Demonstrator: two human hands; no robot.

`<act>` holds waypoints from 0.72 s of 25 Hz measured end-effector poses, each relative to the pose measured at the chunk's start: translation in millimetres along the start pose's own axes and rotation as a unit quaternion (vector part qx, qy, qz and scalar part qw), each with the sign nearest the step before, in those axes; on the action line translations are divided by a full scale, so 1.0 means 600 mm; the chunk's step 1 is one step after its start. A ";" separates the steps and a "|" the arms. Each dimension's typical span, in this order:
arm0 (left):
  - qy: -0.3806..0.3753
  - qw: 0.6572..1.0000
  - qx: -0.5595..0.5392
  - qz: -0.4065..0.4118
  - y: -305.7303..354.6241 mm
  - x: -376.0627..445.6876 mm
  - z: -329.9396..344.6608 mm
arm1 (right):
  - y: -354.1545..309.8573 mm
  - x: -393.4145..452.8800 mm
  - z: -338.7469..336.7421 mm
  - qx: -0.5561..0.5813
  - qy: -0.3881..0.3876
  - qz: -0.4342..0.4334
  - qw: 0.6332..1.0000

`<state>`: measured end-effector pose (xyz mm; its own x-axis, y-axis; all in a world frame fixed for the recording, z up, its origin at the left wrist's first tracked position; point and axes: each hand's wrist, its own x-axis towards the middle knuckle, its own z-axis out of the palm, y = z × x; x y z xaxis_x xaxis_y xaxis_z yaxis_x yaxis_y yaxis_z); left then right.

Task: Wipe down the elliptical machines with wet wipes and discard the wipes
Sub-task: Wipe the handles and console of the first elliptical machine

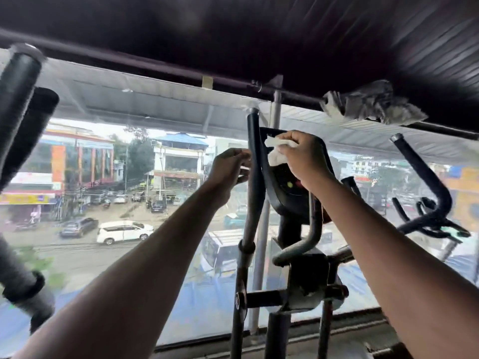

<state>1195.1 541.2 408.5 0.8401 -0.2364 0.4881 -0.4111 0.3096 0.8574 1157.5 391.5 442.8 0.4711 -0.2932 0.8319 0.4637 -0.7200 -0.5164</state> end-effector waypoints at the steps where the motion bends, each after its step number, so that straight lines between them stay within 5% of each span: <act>1: 0.006 1.000 0.004 0.009 -0.006 0.043 0.003 | 0.021 0.040 0.019 -0.004 0.007 -0.006 1.000; 6: 0.031 0.998 -0.061 0.011 -0.026 0.219 -0.006 | 0.078 0.170 0.108 -0.123 -0.007 -0.129 0.984; 10: -0.020 0.993 -0.113 0.006 -0.042 0.309 -0.005 | 0.115 0.224 0.153 -0.191 -0.045 -0.204 0.959; 15: -0.052 0.984 -0.168 0.001 -0.065 0.393 0.002 | 0.099 0.331 0.203 -0.255 -0.014 -0.204 0.945; 18: -0.068 0.977 -0.201 -0.005 -0.078 0.430 0.005 | 0.104 0.315 0.203 -0.323 -0.050 -0.282 0.902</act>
<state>1429.7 462.8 494.9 0.7774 -0.3520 0.5212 -0.2090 0.6370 0.7420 1366.5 367.9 543.2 0.3775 0.2703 0.8857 0.1316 -0.9624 0.2376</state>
